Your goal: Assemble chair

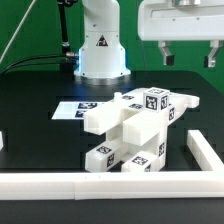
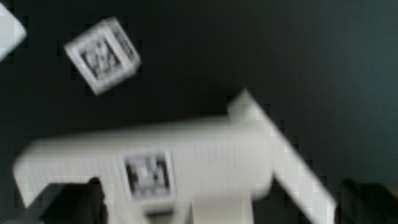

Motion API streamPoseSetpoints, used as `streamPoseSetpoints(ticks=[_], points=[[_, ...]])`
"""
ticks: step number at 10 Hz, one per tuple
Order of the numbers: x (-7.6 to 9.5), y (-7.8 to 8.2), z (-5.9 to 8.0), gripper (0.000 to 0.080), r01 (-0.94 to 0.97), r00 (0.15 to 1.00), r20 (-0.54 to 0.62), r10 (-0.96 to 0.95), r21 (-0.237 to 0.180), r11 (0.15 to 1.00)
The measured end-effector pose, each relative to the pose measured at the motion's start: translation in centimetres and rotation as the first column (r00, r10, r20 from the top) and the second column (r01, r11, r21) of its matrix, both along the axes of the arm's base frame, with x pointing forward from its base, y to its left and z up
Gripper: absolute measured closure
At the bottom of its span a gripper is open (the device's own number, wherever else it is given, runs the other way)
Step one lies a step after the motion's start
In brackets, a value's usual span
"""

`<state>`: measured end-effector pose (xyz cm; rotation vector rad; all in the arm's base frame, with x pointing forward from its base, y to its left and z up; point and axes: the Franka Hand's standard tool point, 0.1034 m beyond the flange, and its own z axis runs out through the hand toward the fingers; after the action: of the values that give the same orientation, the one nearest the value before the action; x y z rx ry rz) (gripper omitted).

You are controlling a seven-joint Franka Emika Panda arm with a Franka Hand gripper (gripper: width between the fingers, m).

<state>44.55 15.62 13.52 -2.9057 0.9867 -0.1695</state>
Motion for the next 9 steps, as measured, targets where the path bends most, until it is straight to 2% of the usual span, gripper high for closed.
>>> streamPoseSetpoints(ticks=[1, 2, 3, 6, 7, 8, 9], points=[[-2.4, 0.3, -0.8, 0.0151, -0.008, 1.0, -0.004, 0.008, -0.01, 1.0], [-3.0, 0.4, -1.9, 0.0151, -0.003, 1.0, -0.014, 0.003, -0.027, 1.0], [-2.0, 0.4, -2.5, 0.0151, 0.01, 1.0, -0.015, -0.01, -0.035, 0.999], [-1.9, 0.5, -2.6, 0.0151, -0.006, 1.0, -0.013, 0.006, -0.03, 1.0], [-0.9, -1.2, -3.3, 0.0151, -0.05, 0.997, 0.053, 0.05, -0.005, 0.999], [-1.1, -2.3, -4.8, 0.0151, -0.048, 0.997, 0.062, 0.049, -0.021, 0.999], [-1.1, -2.4, -6.3, 0.0151, -0.069, 0.994, 0.084, 0.073, -0.043, 0.997]])
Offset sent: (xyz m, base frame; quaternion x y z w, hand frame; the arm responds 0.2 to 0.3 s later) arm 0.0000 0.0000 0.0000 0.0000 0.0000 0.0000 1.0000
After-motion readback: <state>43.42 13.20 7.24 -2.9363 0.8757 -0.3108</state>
